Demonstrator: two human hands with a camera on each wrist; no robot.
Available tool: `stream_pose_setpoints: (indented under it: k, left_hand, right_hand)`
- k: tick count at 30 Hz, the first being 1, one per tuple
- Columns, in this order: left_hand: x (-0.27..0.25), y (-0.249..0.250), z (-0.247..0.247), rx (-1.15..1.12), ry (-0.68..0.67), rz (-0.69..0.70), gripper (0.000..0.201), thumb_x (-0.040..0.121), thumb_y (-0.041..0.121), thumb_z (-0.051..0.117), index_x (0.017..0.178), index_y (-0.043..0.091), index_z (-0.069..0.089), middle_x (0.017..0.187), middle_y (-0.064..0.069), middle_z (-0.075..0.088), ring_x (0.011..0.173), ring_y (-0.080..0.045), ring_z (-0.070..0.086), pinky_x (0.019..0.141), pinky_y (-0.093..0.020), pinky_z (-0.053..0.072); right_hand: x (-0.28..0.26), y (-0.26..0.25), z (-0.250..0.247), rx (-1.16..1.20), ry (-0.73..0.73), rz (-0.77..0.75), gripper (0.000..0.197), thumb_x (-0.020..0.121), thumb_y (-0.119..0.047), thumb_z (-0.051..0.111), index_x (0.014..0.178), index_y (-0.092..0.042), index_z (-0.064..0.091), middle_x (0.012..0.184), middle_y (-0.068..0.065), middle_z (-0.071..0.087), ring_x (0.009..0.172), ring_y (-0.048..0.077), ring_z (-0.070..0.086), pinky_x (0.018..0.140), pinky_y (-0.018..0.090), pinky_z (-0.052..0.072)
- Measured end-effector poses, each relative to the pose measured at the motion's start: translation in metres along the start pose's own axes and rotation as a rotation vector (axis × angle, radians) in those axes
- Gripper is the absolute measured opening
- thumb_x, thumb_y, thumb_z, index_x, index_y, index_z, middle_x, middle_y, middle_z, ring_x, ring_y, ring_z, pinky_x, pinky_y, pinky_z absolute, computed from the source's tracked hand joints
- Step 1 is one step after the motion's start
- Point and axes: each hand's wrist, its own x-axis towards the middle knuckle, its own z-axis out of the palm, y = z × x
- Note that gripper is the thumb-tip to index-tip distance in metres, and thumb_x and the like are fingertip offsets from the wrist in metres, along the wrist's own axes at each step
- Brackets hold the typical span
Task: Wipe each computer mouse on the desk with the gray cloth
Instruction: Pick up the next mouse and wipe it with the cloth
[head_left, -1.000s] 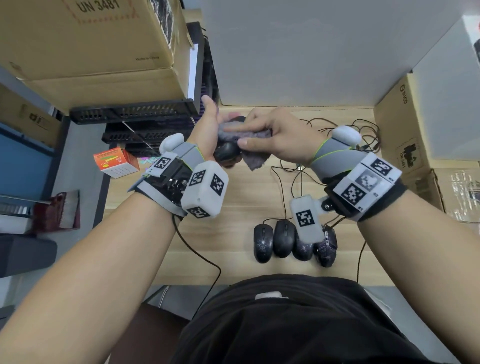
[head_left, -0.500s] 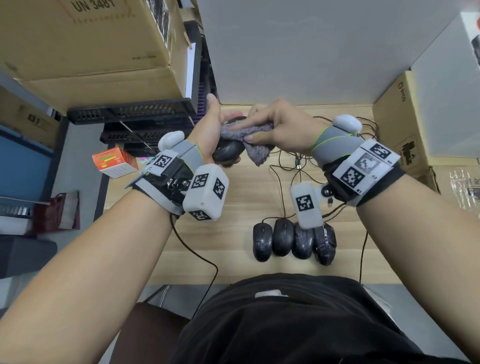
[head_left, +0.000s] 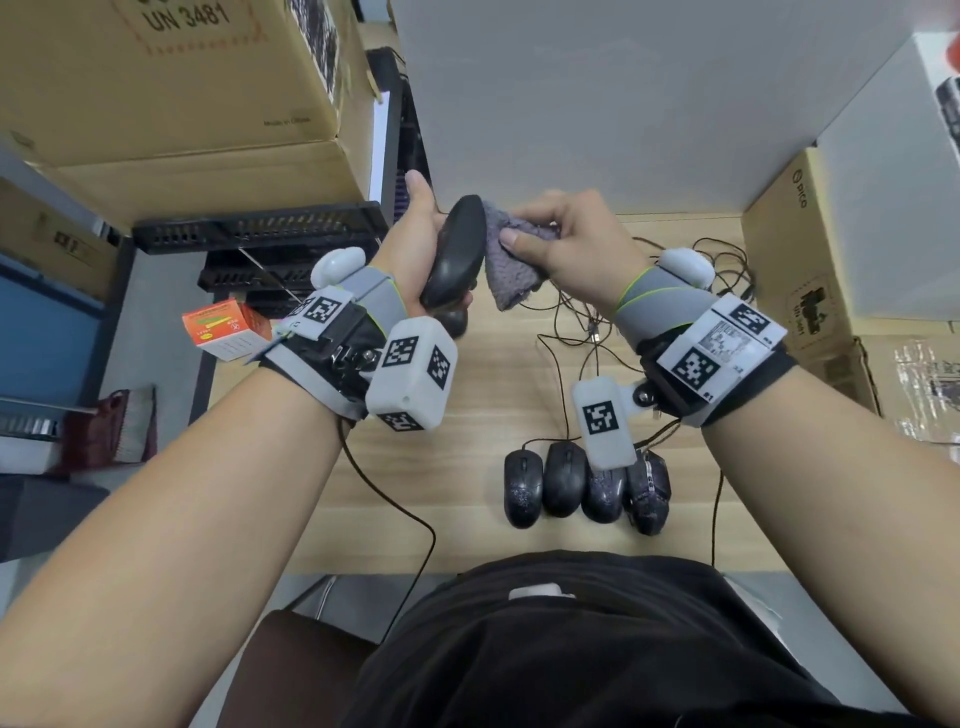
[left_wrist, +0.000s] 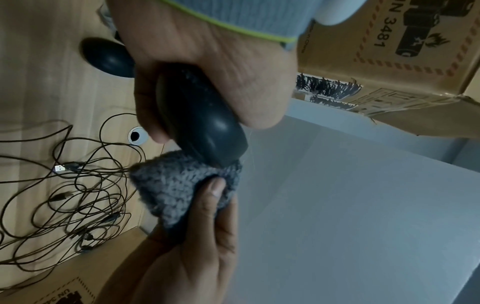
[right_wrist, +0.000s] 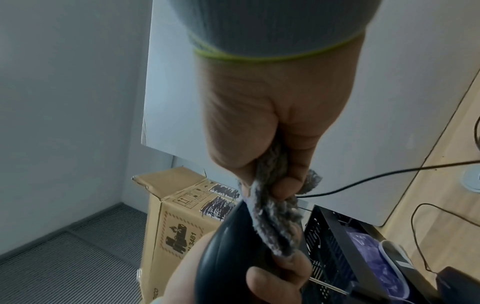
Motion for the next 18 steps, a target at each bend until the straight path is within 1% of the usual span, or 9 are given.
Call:
stream_pose_setpoints:
  k: [2,5,6,8,10,11,13,15,18]
  left_hand:
    - [-0.004,-0.002,0.005,-0.008,-0.002,-0.020,0.082,0.086,0.086,0.021,0.113,0.023,0.065,0.078,-0.005,0.060,0.062,-0.023,0.055,0.048,-0.028,0.046]
    - [-0.009,-0.005,0.014,0.005,-0.061,-0.022,0.080,0.089,0.083,0.022,0.107,0.019,0.066,0.068,-0.004,0.057,0.054,-0.021,0.051,0.049,-0.026,0.042]
    - [-0.010,-0.007,0.018,0.009,-0.071,-0.015,0.081,0.090,0.083,0.023,0.106,0.016,0.067,0.065,-0.004,0.057,0.051,-0.021,0.051,0.050,-0.026,0.042]
    - [-0.007,-0.010,0.018,-0.008,-0.044,0.009,0.079,0.092,0.080,0.025,0.109,0.017,0.068,0.070,-0.007,0.062,0.056,-0.022,0.055,0.053,-0.027,0.043]
    - [-0.005,-0.010,0.010,0.014,0.021,0.030,0.069,0.097,0.074,0.024,0.101,0.019,0.066,0.080,-0.008,0.064,0.069,-0.024,0.060,0.058,-0.029,0.047]
    - [-0.006,-0.010,0.006,0.040,0.034,0.032,0.063,0.101,0.069,0.023,0.094,0.019,0.062,0.084,-0.006,0.063,0.072,-0.023,0.061,0.063,-0.030,0.051]
    - [-0.007,-0.010,0.004,0.050,0.030,0.016,0.062,0.102,0.067,0.018,0.088,0.019,0.054,0.084,-0.003,0.059,0.072,-0.019,0.059,0.069,-0.029,0.050]
    - [-0.010,-0.012,0.010,0.032,0.049,-0.021,0.071,0.099,0.073,0.014,0.097,0.015,0.056,0.085,-0.008,0.059,0.070,-0.019,0.058,0.065,-0.026,0.046]
    - [-0.012,-0.013,0.017,0.050,0.102,-0.020,0.080,0.095,0.076,0.021,0.122,0.014,0.062,0.085,-0.017,0.063,0.056,-0.024,0.059,0.054,-0.029,0.050]
  right_hand:
    - [0.001,-0.004,-0.002,-0.024,0.025,-0.027,0.017,0.092,-0.013,0.063,0.106,-0.011,0.073,0.077,-0.010,0.048,0.068,-0.004,0.049,0.067,0.015,0.037]
    - [0.000,-0.012,-0.001,0.013,0.037,-0.075,0.025,0.096,-0.010,0.056,0.112,-0.021,0.070,0.075,-0.015,0.048,0.065,-0.011,0.051,0.064,0.018,0.042]
    - [-0.002,-0.016,0.002,0.032,0.037,-0.100,0.027,0.097,-0.012,0.053,0.111,-0.029,0.067,0.075,-0.014,0.047,0.069,-0.006,0.053,0.068,0.022,0.047]
    - [-0.004,-0.019,0.008,0.083,0.026,-0.082,0.025,0.098,-0.023,0.049,0.112,-0.037,0.064,0.082,-0.008,0.043,0.087,0.016,0.056,0.084,0.038,0.053]
    - [-0.005,-0.018,0.010,0.164,-0.068,-0.033,0.027,0.096,-0.030,0.051,0.112,-0.020,0.070,0.091,-0.003,0.040,0.089,0.022,0.055,0.087,0.047,0.054]
    - [-0.007,-0.017,0.011,0.166,-0.130,-0.042,0.028,0.095,-0.029,0.055,0.110,-0.012,0.072,0.093,-0.001,0.042,0.088,0.018,0.054,0.085,0.044,0.055]
    - [-0.011,-0.019,0.009,0.112,-0.241,-0.092,0.021,0.092,-0.020,0.065,0.110,-0.014,0.072,0.093,0.004,0.046,0.085,0.012,0.053,0.082,0.030,0.054]
    - [-0.007,-0.018,0.004,0.074,-0.203,-0.108,0.023,0.088,-0.013,0.070,0.111,-0.016,0.071,0.084,-0.001,0.053,0.076,0.007,0.055,0.075,0.017,0.048]
    - [0.005,-0.013,0.003,-0.031,0.014,-0.063,0.019,0.086,-0.021,0.070,0.104,-0.030,0.073,0.082,-0.011,0.054,0.075,0.003,0.058,0.083,0.029,0.051]
